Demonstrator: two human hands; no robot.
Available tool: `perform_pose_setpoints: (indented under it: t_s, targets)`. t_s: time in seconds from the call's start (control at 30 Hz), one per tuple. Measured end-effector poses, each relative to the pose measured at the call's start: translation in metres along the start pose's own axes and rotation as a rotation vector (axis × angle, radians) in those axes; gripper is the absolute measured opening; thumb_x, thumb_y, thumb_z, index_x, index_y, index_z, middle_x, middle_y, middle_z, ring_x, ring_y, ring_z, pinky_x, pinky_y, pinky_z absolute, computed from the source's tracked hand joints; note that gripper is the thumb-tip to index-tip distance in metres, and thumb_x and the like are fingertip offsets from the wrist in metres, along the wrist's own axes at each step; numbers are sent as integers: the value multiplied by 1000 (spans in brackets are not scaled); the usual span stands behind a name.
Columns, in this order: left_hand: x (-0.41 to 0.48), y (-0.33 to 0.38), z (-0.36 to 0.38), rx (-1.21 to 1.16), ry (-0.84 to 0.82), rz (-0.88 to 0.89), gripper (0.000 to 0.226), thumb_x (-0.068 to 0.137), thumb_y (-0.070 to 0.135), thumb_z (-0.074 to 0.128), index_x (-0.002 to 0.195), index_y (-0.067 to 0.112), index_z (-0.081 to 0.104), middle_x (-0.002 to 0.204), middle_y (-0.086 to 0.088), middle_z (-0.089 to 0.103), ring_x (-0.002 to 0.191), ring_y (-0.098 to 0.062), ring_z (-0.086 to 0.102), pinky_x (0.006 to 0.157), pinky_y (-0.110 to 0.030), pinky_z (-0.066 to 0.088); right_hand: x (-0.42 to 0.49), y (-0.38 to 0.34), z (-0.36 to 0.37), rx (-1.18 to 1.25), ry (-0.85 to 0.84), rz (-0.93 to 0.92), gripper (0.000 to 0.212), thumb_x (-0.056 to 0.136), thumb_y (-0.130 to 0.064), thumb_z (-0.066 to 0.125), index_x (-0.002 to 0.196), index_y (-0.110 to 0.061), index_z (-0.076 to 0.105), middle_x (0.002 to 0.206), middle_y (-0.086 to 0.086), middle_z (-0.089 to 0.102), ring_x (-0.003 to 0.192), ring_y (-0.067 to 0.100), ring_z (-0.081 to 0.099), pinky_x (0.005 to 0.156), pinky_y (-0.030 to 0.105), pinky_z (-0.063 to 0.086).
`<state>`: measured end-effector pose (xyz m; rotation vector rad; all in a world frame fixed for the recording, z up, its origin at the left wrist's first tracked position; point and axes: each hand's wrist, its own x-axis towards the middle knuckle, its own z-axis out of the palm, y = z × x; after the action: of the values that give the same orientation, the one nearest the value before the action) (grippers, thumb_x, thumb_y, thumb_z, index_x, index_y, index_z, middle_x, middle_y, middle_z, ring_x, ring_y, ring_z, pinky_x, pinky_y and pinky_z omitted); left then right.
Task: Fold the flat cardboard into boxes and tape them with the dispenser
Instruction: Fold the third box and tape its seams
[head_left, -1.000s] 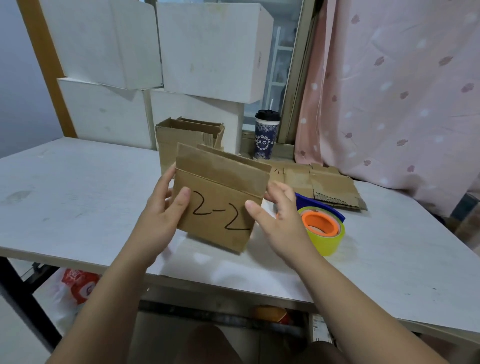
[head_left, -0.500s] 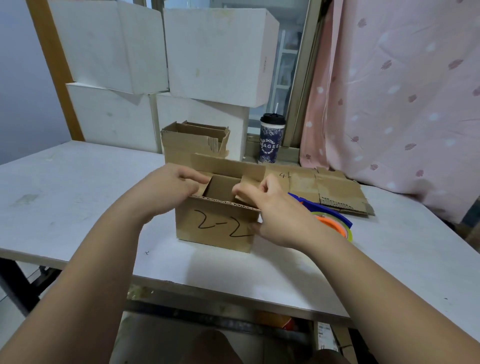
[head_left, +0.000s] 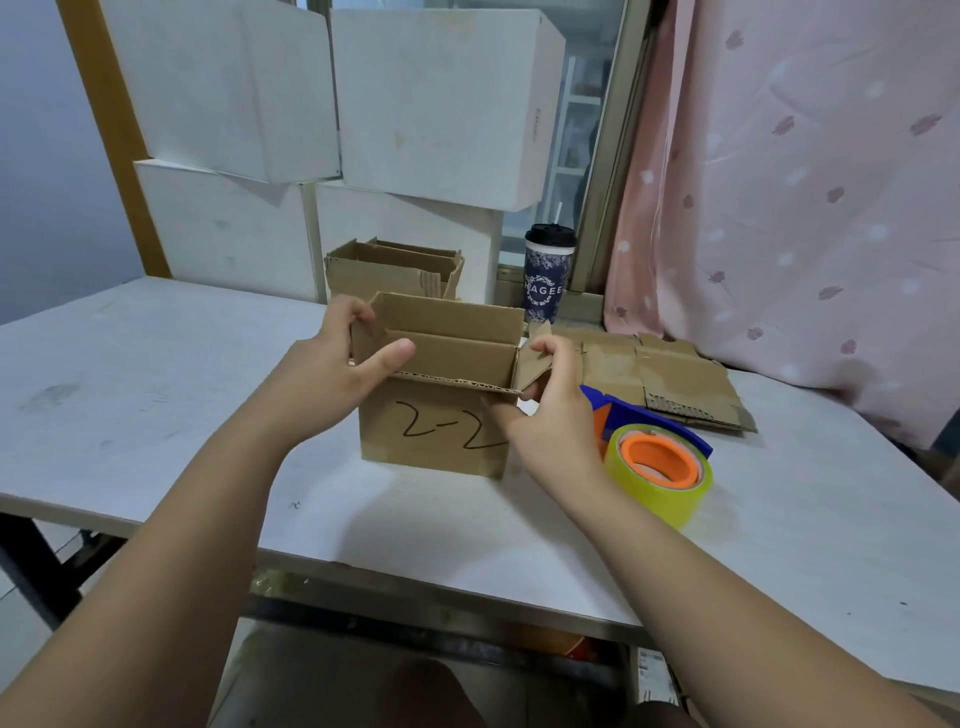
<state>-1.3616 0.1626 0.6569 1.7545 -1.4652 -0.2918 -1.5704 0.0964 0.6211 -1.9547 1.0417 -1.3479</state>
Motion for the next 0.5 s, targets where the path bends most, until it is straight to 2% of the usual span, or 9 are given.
perform_pose_setpoints:
  t_s: [0.07,0.13,0.2,0.23,0.27,0.33,0.37,0.43,0.5]
  targets:
    - [0,-13,5,-173,24,-7,73,62,75,53,125,48,29,105,6,59,99,-10,59,79,-27,41,4,8,13,65,42,85,79,78,-15,74,139,-31,27,82,-8,51,76,-2,52,63,10,37]
    - [0,-26,11,-370,45,2,87,61,63,64,137,49,22,112,11,60,102,3,60,83,-15,43,9,15,28,89,9,196,86,80,-25,75,147,-30,21,92,-4,53,88,5,55,75,8,39]
    - [5,-43,17,-492,99,-36,101,63,50,72,143,47,12,110,16,60,97,14,58,79,-5,42,12,21,44,67,-84,271,80,81,-33,73,147,-30,28,109,2,55,104,15,56,93,26,46]
    - [8,-51,21,-505,125,-70,104,67,43,76,145,46,6,109,16,60,97,14,57,79,-6,41,12,24,52,49,-115,281,76,83,-32,72,146,-31,30,117,4,54,110,17,55,98,33,45]
    - [13,-59,24,-500,150,-105,105,72,35,78,146,45,3,111,14,60,98,12,57,79,-8,40,12,25,60,39,-125,278,73,84,-30,70,146,-31,31,121,4,53,113,16,53,101,35,44]
    - [21,-74,29,-486,224,-181,96,79,26,76,147,39,9,109,14,62,99,5,59,74,-10,38,16,25,74,40,-113,264,70,87,-24,67,147,-32,32,122,1,51,113,14,51,99,29,42]
    - [24,-81,30,-487,261,-222,85,81,26,74,146,36,20,106,16,63,99,2,60,73,-12,39,18,24,80,41,-110,260,69,88,-21,65,147,-33,31,120,-1,50,111,12,51,96,25,41]
    - [32,-94,32,-459,306,-279,56,83,28,71,133,27,47,107,12,65,100,-7,62,80,-19,44,23,22,92,49,-110,263,68,90,-18,62,147,-35,30,117,-5,48,106,7,48,91,21,37]
    - [38,-107,33,-423,327,-318,38,84,32,69,119,22,59,113,6,65,101,-12,62,83,-24,45,27,22,105,65,-114,272,67,91,-17,60,148,-34,30,123,-4,47,111,8,48,93,20,36]
